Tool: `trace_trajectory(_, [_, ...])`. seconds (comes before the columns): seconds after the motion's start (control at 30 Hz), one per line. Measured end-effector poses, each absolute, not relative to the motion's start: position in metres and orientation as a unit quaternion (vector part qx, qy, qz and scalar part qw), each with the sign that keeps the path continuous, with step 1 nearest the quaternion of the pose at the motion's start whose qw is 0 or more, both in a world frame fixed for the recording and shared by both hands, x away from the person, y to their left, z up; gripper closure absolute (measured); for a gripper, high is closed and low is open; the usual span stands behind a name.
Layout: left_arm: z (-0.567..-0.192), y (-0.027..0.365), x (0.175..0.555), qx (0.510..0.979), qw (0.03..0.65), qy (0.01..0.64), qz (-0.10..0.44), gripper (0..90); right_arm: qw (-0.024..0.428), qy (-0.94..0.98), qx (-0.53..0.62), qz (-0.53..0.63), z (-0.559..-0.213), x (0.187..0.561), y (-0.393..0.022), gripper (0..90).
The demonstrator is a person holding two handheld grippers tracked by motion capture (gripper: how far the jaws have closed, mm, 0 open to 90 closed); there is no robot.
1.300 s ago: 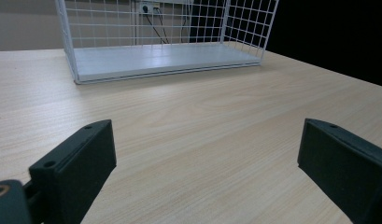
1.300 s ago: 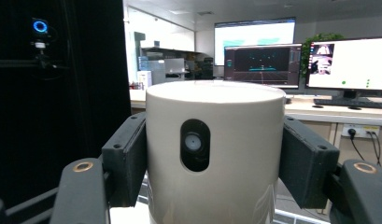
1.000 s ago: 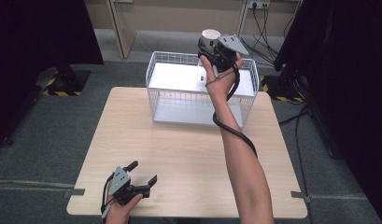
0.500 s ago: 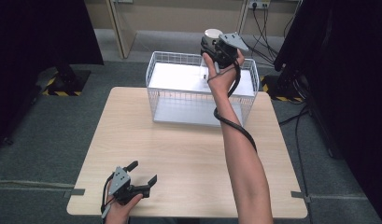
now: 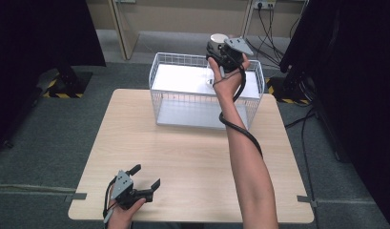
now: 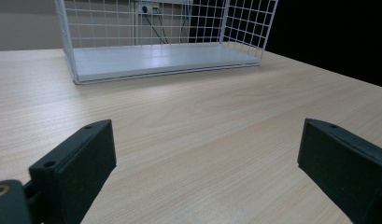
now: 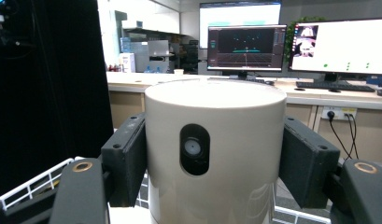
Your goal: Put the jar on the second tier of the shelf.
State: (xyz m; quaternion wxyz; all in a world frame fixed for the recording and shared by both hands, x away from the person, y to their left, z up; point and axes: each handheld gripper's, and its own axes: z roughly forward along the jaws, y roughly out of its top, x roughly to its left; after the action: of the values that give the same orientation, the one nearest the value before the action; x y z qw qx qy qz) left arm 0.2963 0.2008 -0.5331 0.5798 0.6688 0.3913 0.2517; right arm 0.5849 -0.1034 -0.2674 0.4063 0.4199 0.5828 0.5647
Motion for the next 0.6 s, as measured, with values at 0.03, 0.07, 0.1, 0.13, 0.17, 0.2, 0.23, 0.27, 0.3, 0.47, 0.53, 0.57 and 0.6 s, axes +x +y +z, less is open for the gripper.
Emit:
trace_trajectory(0.03, [-0.533,0.201,0.296,0.669,0.580,0.391,0.252,3.9,0.409,0.585,0.418,0.562,-0.267,0.584,-0.102,32.4])
trace_trajectory(0.07, [-0.533,0.201,0.296,0.669,0.579,0.390,0.253,3.9,0.409,0.584,0.420,0.562,-0.267,0.584,-0.102,32.3])
trace_trajectory(0.1, [-0.533,0.201,0.296,0.669,0.579,0.390,0.253,3.9,0.408,0.582,0.421,0.563,-0.267,0.584,-0.102,32.3])
trace_trajectory(0.13, [-0.533,0.200,0.296,0.670,0.579,0.390,0.253,3.9,0.409,0.582,0.421,0.562,-0.267,0.583,-0.102,32.1])
trace_trajectory(0.17, [-0.533,0.200,0.296,0.670,0.579,0.390,0.253,3.9,0.410,0.582,0.422,0.561,-0.267,0.582,-0.102,31.8])
trace_trajectory(0.2, [-0.533,0.201,0.296,0.670,0.579,0.390,0.253,3.9,0.409,0.582,0.422,0.562,-0.267,0.582,-0.102,31.1])
trace_trajectory(0.23, [-0.533,0.201,0.296,0.670,0.579,0.390,0.253,3.9,0.407,0.580,0.423,0.564,-0.267,0.581,-0.102,28.8])
trace_trajectory(0.27, [-0.533,0.201,0.296,0.670,0.579,0.390,0.252,3.9,0.407,0.580,0.426,0.563,-0.267,0.581,-0.103,24.7])
trace_trajectory(0.3, [-0.533,0.201,0.296,0.670,0.579,0.390,0.252,3.9,0.404,0.578,0.430,0.563,-0.266,0.580,-0.104,22.5])
trace_trajectory(0.47, [-0.533,0.200,0.296,0.670,0.579,0.390,0.253,3.9,0.388,0.576,0.440,0.569,-0.265,0.576,-0.106,12.3])
trace_trajectory(0.53, [-0.533,0.201,0.296,0.670,0.579,0.390,0.253,3.9,0.383,0.575,0.442,0.572,-0.266,0.574,-0.108,10.4])
trace_trajectory(0.57, [-0.533,0.200,0.296,0.670,0.578,0.390,0.254,3.9,0.382,0.575,0.442,0.573,-0.266,0.573,-0.108,9.6])
trace_trajectory(0.6, [-0.533,0.200,0.296,0.671,0.578,0.389,0.254,3.9,0.379,0.575,0.442,0.575,-0.266,0.571,-0.109,8.9])
